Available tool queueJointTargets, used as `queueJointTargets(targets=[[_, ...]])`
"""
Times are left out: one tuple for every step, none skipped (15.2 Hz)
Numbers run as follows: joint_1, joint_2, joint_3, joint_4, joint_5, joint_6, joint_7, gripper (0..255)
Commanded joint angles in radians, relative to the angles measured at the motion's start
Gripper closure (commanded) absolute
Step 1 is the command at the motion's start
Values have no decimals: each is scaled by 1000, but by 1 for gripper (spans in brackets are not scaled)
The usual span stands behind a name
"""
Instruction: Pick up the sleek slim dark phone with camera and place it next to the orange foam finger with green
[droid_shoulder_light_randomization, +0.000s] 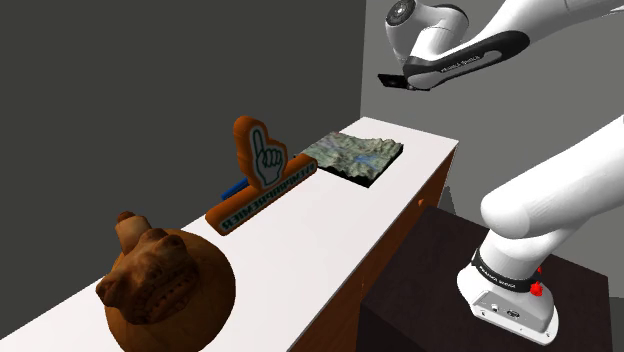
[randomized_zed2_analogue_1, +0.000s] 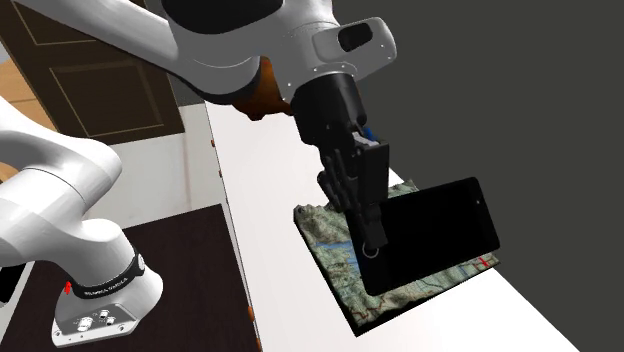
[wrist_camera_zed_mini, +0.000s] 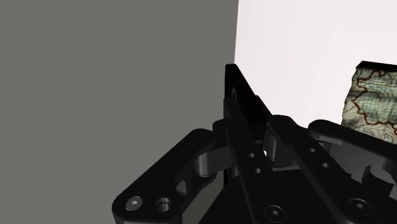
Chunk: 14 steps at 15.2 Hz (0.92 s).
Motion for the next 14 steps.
queueJointTargets(targets=[[4,-8,0,17,14,-18,-21,255],[5,-11,0,26,20,-27,-32,255],[7,-13,-1,36,25,-36,-42,255],[8,-15,-1,47,31,-44,-52,255],[10,-16,-1,57,37,-53,-62,255],[11,-18,-1,68,42,-62,-72,255],[12,-19,-1,78,47,-71,-81,255],[13,-20,-1,89,52,-80,-91,255],[15,-21,-1,101,57,-88,-100,255],[16,-21,-1,112,62,-97,-110,255],[17,-22,-1,124,67,-106,-119,255],[18,-22,-1,135,72,-115,-128,255],[19,-22,-1,147,76,-124,-137,255],[19,-22,-1,159,80,-133,-146,255]])
